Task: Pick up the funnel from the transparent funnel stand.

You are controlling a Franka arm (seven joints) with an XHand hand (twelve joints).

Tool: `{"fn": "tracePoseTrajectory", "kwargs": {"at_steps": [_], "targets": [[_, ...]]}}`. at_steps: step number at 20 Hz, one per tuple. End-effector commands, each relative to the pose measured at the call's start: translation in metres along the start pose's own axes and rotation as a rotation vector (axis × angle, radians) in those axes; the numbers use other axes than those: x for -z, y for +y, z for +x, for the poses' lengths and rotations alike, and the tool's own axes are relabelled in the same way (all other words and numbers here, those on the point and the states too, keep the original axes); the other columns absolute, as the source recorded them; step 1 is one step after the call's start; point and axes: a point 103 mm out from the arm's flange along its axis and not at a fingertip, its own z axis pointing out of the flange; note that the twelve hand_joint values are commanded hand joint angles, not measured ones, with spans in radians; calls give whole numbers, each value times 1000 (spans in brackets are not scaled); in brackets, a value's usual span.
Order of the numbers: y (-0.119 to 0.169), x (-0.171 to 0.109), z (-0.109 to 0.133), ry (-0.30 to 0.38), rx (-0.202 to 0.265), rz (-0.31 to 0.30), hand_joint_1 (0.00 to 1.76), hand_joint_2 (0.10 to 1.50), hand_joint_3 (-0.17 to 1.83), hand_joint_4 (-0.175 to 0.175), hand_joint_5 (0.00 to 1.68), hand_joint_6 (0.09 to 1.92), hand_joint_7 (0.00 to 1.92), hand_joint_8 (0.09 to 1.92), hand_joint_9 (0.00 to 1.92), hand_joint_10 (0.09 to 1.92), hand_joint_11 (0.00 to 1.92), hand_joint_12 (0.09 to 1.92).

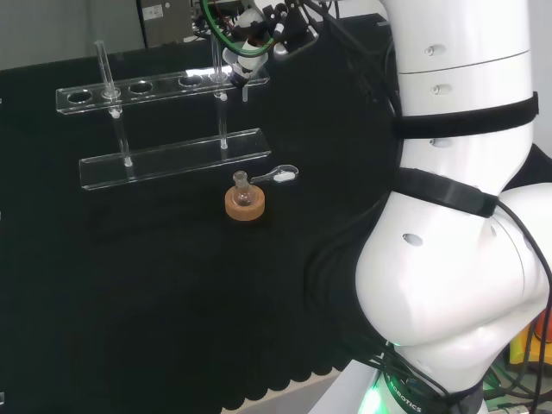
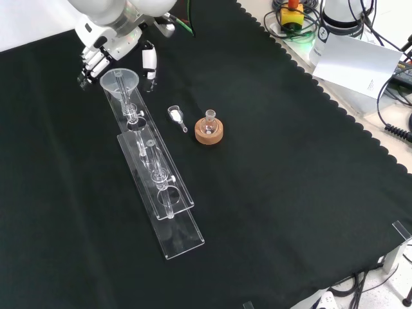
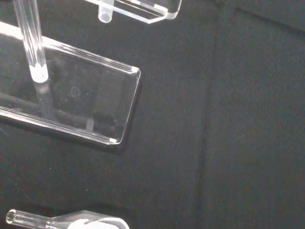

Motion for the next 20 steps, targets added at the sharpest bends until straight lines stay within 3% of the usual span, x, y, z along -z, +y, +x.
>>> {"fn": "tracePoseTrajectory", "kwargs": {"at_steps": [1, 7, 15, 20], "targets": [[1, -1, 3, -8, 1, 4, 542, 757, 143, -22, 0, 87, 0, 380, 252, 729, 204, 1390], [1, -1, 1, -23, -5, -5, 641, 768, 167, -29, 0, 87, 0, 538, 381, 680, 202, 1390], [-1, 3, -3, -28, -10, -25, 696, 784, 190, -28, 95, 87, 0, 553, 378, 672, 200, 1388], [-1, 2, -2, -21, 0, -24, 738, 724, 384, -27, 226, 87, 18, 654, 413, 653, 199, 1386]]}}
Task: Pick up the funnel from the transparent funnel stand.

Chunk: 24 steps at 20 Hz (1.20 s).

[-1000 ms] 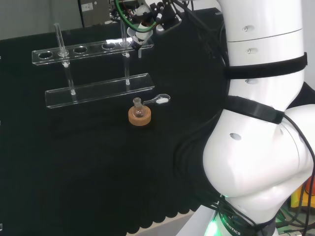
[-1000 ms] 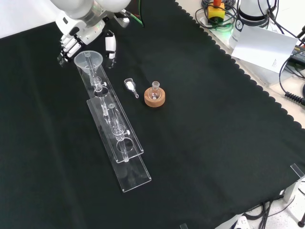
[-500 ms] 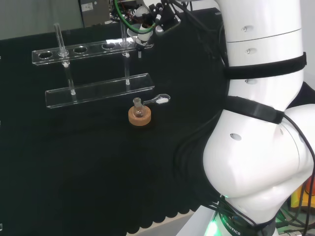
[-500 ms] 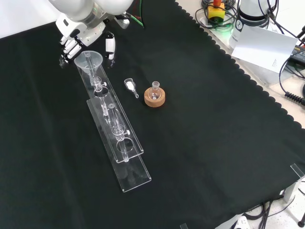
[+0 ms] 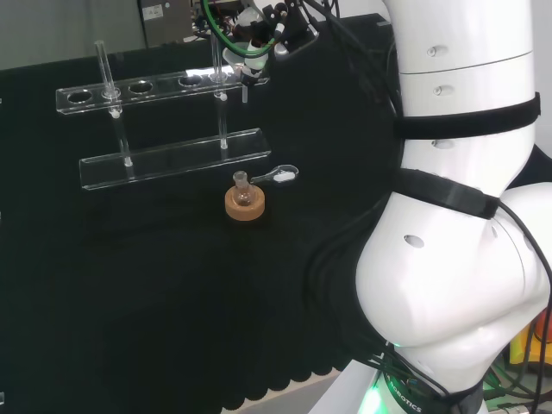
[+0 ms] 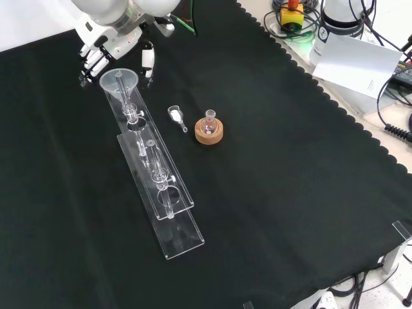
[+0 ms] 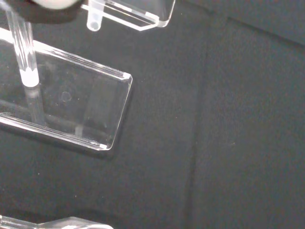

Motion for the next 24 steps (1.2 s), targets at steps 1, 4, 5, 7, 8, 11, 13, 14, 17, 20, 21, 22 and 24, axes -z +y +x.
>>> {"fn": "tracePoseTrajectory", "kwargs": {"at_steps": [1, 4, 5, 7, 8, 11, 13, 14, 17, 20, 21, 22, 24], "targets": [[0, 0, 0, 9, 9, 0, 743, 701, 442, -27, 234, 87, 28, 661, 416, 653, 199, 1387], [0, 0, 0, 14, 10, 0, 750, 675, 518, -28, 244, 87, 49, 672, 429, 657, 198, 1387], [0, 0, 0, 14, 10, 2, 750, 672, 527, -28, 244, 87, 52, 674, 431, 657, 198, 1387], [0, -1, 0, 11, 10, 4, 749, 668, 535, -28, 242, 87, 55, 675, 433, 657, 198, 1387], [0, -1, 0, 11, 10, 5, 748, 666, 538, -27, 240, 87, 55, 675, 433, 657, 198, 1387], [1, -1, 0, 10, 12, 9, 745, 661, 544, -27, 230, 87, 48, 673, 432, 656, 198, 1388], [2, -1, 1, 15, 17, 12, 743, 657, 547, -26, 223, 87, 41, 671, 429, 655, 198, 1388], [2, -1, 1, 16, 18, 14, 742, 654, 548, -26, 216, 87, 36, 670, 426, 654, 198, 1388], [3, -2, 2, 16, 19, 25, 734, 647, 553, -26, 178, 87, 8, 661, 391, 647, 196, 1387], [4, -2, 3, 16, 24, 31, 731, 638, 567, -26, 153, 87, 0, 651, 368, 668, 190, 1390], [4, -2, 4, 16, 25, 31, 731, 637, 569, -26, 150, 87, 0, 650, 366, 671, 189, 1390], [4, -2, 4, 17, 26, 32, 730, 636, 570, -26, 147, 87, 0, 648, 365, 673, 188, 1390], [4, -1, 5, 21, 28, 31, 730, 636, 571, -26, 145, 87, 0, 646, 370, 676, 186, 1390]]}}
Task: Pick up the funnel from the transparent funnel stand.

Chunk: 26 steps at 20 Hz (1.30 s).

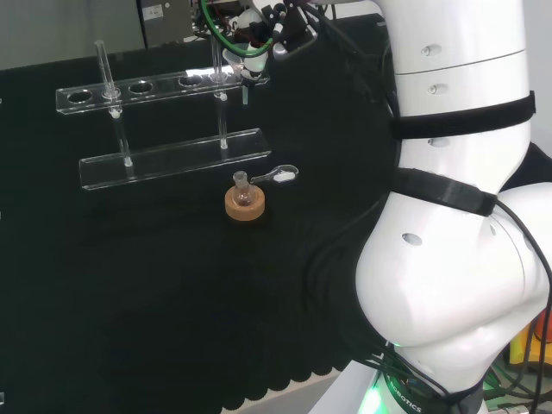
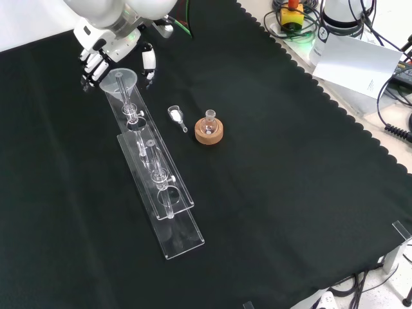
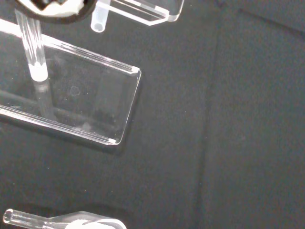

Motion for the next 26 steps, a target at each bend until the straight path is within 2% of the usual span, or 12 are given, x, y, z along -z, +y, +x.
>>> {"fn": "tracePoseTrajectory", "kwargs": {"at_steps": [1, 5, 10, 15, 19, 26], "targets": [[-1, 1, 3, 3, 6, -2, 730, 636, 571, -26, 144, 87, 2, 647, 380, 681, 185, 1390], [-1, 4, 4, -7, 2, -12, 738, 636, 575, -27, 189, 87, 85, 684, 444, 698, 181, 1393], [-3, 8, 4, -19, -7, -25, 780, 634, 584, -32, 340, 87, 309, 762, 569, 689, 188, 1393], [-4, 15, 3, -36, -22, -47, 813, 640, 584, -38, 468, 87, 497, 939, 678, 697, 204, 1374], [-6, 22, 0, -45, -36, -62, 822, 643, 581, -41, 528, 98, 529, 1021, 703, 710, 211, 1367], [-18, 41, -10, -37, -51, -83, 827, 644, 579, -43, 545, 110, 526, 1043, 708, 720, 214, 1365]]}}
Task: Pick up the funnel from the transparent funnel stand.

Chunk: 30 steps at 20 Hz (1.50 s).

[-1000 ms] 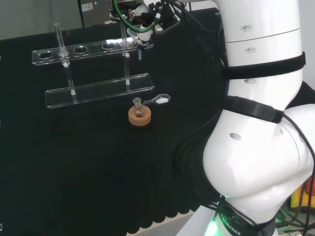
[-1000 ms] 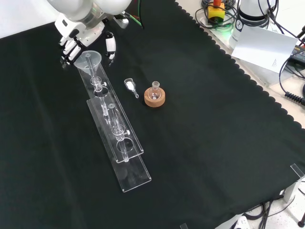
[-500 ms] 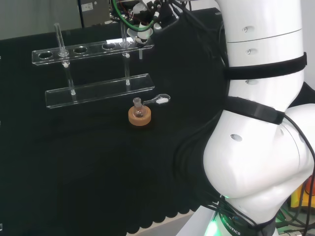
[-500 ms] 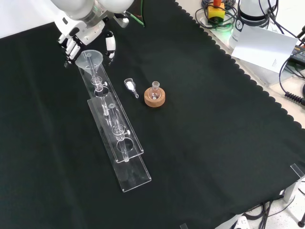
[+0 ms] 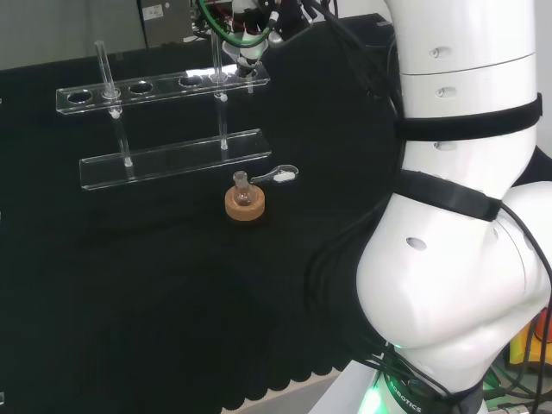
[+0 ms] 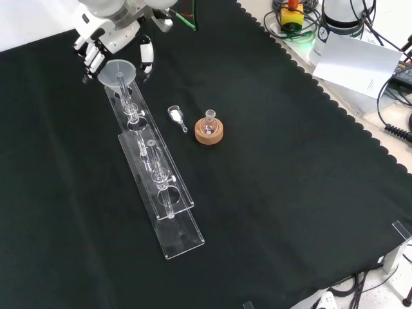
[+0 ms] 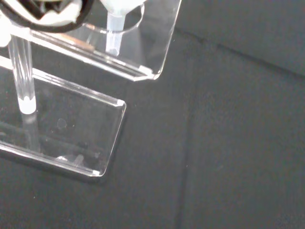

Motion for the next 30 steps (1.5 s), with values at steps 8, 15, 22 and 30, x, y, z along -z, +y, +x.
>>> {"fn": "tracePoseTrajectory", "kwargs": {"at_steps": [8, 15, 22, 30], "targets": [[-46, 49, -23, -2, -56, -61, 827, 645, 579, -42, 543, 118, 504, 1041, 702, 724, 219, 1364], [-94, 69, -36, 11, -88, -100, 826, 644, 581, -42, 538, 123, 495, 1036, 697, 727, 230, 1363], [-142, 63, -36, 45, -92, -107, 825, 644, 583, -41, 533, 130, 490, 1027, 694, 730, 239, 1360], [-185, 44, -29, 43, -97, -108, 820, 643, 588, -42, 521, 134, 487, 1014, 693, 732, 246, 1358]]}}
